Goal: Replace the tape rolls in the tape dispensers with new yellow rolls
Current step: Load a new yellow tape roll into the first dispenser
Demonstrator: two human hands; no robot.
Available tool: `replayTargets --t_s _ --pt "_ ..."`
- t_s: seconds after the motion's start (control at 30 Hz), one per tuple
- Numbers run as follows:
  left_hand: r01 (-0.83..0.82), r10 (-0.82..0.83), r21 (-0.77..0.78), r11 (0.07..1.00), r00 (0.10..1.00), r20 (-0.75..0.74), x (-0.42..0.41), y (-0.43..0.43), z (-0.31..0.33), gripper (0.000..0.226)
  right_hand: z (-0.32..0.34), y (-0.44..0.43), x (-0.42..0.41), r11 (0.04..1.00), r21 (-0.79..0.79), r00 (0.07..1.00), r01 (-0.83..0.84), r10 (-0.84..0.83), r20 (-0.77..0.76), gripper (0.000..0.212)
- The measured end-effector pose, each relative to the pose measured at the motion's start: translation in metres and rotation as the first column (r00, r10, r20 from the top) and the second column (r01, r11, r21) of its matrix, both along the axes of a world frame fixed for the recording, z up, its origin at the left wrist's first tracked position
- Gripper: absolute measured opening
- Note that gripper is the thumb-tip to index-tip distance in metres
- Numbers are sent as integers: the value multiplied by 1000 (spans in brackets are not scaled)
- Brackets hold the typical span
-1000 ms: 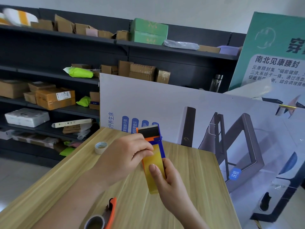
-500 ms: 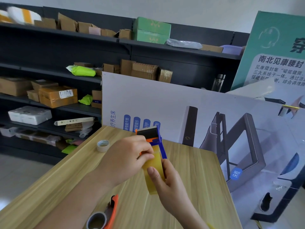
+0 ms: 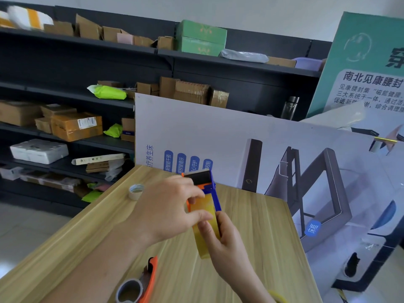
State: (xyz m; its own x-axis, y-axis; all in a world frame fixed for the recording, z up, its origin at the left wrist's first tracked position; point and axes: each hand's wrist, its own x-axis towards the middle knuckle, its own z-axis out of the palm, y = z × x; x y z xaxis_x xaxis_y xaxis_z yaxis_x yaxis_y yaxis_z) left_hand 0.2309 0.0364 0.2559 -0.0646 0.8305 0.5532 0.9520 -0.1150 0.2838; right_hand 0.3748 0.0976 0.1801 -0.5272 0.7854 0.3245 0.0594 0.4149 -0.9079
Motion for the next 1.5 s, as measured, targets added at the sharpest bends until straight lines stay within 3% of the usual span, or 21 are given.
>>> replayTargets --t_s 0.07,0.17,0.5,0.6,0.7,0.93,1.13,1.3,1.43,1.5 --pt "-17 17 0 1000 1000 4 1 0 -3 28 1 -1 -1 1000 6 1000 1 -1 5 36" --pt "-10 10 -1 1000 1000 -7 0 3 -4 15 1 0 -1 1000 12 1000 16 -17 18 34" --pt "-172 157 242 955 984 80 1 10 -4 15 2 2 -2 1000 21 999 0 -1 46 26" --pt "-201 182 263 944 979 94 -1 14 -3 14 5 0 -5 1000 22 999 6 -7 47 34" --pt "-209 192 253 944 977 90 -5 19 0 17 7 -1 -6 999 37 998 -2 0 67 39" --pt "-155 162 194 969 986 -23 -20 30 11 22 12 0 0 995 59 993 -76 70 96 29" --pt "-48 60 150 988 995 -80 -29 40 17 24 12 0 3 992 -20 991 -121 122 57 29" --pt "1 3 112 994 999 -41 -32 45 15 26 11 -1 7 985 -115 992 -125 128 14 14" --pt "15 -15 74 997 1000 1 -32 47 10 24 6 -2 5 988 -143 998 -55 52 -24 42" --pt "-22 16 52 998 995 101 -34 49 7 21 4 -1 4 990 -136 1000 -20 18 -13 51"
